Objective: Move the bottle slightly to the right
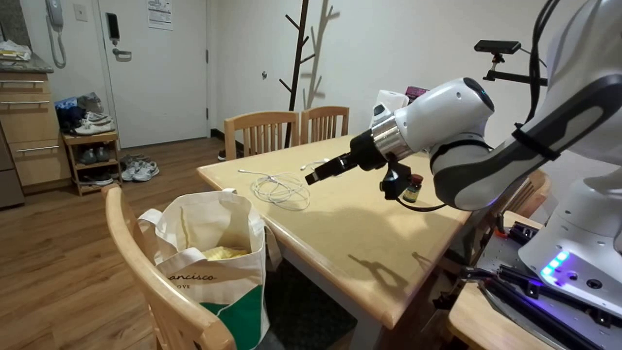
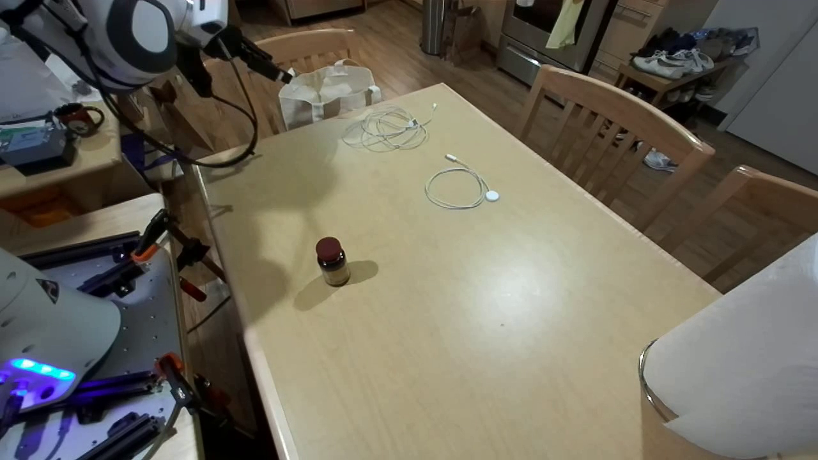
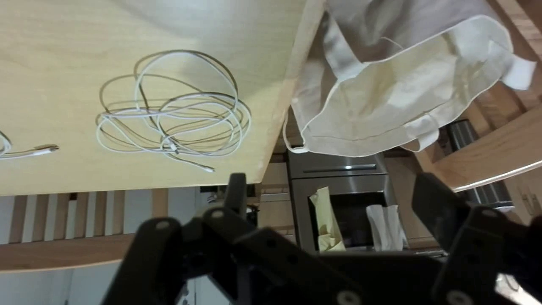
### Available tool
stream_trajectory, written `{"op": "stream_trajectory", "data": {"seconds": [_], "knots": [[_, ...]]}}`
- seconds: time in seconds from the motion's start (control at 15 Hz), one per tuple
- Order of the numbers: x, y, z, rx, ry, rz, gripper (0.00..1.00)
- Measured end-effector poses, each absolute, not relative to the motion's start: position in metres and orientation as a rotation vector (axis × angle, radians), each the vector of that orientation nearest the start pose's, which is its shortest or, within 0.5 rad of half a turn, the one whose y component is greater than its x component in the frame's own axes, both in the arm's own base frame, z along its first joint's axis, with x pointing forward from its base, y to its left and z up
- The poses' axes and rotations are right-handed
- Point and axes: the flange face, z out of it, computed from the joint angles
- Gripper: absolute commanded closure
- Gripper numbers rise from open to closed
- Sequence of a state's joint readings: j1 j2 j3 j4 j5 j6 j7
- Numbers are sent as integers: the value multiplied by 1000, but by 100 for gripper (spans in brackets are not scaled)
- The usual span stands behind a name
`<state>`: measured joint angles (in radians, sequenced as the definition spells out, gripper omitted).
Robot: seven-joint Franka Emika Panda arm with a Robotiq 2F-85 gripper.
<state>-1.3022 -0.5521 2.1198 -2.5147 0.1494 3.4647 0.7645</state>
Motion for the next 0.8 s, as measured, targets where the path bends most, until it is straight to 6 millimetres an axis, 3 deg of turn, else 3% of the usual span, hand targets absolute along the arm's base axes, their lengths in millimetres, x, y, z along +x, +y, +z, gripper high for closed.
{"op": "stream_trajectory", "data": {"seconds": [0.13,0.33,0.47,0.67,0.8], "knots": [[370,340,257,-2756,-219,-1032,0],[376,269,227,-2943,-163,-893,0],[379,233,212,-3081,-133,-801,0],[380,200,198,-3270,-122,-625,0],[380,192,197,-3320,-165,-554,0]]}}
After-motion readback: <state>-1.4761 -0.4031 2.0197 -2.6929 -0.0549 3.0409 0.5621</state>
